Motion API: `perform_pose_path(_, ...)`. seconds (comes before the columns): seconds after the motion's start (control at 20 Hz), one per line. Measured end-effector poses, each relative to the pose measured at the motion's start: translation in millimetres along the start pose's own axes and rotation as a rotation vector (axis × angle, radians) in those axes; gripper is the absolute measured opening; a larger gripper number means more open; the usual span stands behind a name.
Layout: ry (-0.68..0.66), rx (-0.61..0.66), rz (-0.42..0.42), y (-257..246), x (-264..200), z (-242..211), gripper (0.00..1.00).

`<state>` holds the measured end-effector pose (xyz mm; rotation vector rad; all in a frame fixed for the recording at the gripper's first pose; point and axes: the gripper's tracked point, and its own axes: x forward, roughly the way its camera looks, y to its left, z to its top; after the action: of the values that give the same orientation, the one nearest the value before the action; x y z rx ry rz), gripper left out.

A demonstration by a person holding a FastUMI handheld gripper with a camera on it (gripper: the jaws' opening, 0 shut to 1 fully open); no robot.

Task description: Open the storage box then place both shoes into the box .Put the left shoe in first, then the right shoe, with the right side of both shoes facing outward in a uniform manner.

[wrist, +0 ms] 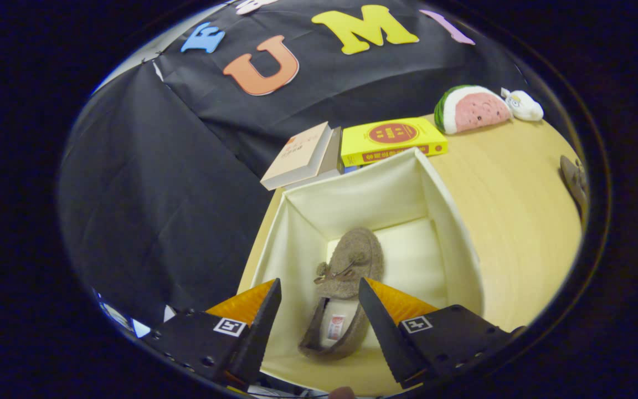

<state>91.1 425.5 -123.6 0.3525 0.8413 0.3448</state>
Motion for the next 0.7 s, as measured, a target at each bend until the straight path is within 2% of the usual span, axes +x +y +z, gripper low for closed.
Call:
perform_pose_path(0.25,-0.162,-0.171,0.036,-16,-61,41,0.95)
perform_pose_path(0.35,-0.230,-0.224,0.043,-32,-91,57,0.95)
perform_pose_path(0.55,-0.353,-0.305,0.042,-88,-158,89,0.95)
perform_pose_path(0.7,-0.384,-0.387,-0.007,-156,-201,102,0.95)
